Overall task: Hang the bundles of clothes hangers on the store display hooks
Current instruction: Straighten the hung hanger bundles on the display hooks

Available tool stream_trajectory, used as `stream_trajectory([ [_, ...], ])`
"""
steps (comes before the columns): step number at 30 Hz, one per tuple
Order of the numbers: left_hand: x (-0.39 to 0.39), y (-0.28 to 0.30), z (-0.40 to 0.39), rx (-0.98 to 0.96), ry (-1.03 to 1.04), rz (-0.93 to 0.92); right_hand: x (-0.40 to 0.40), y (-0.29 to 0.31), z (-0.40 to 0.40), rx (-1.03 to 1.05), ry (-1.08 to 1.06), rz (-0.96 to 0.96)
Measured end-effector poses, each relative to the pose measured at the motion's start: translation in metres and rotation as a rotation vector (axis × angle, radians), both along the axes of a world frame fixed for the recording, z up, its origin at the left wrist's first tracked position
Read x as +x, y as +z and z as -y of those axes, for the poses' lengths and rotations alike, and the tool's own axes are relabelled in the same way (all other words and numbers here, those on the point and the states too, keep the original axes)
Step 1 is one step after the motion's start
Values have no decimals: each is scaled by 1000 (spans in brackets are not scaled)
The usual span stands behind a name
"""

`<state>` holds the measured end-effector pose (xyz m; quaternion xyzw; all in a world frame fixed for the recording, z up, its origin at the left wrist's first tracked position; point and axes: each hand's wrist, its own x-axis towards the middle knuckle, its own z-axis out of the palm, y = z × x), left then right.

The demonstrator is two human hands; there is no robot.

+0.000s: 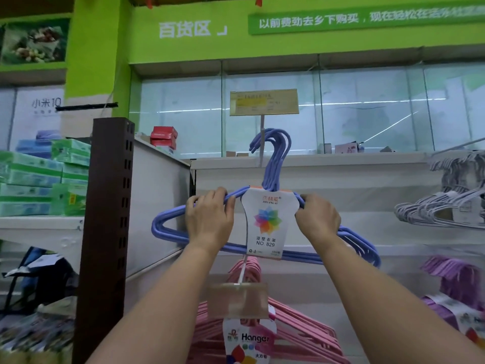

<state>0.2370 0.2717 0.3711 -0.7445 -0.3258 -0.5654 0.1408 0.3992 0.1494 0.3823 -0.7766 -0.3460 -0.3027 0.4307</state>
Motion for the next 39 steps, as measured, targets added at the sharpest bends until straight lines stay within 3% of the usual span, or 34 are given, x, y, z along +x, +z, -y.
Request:
stream_trajectory([
  [7,-3,-17,-12,-119,-42,15,-4,8,-11,-114,-38,87],
  [13,7,-17,-20,-156,-23,-180,12,9,-11,-241,-13,-13],
  [20,11,-14,-24,-167,17,-175,19,-10,-10,-130,29,70],
  [26,10,-15,-24,-150,-2,-154,18,-2,-12,-158,-15,-53],
  [39,-7,-6,-2,-21,-42,-146,-11,-3,21,-17,-86,-77],
])
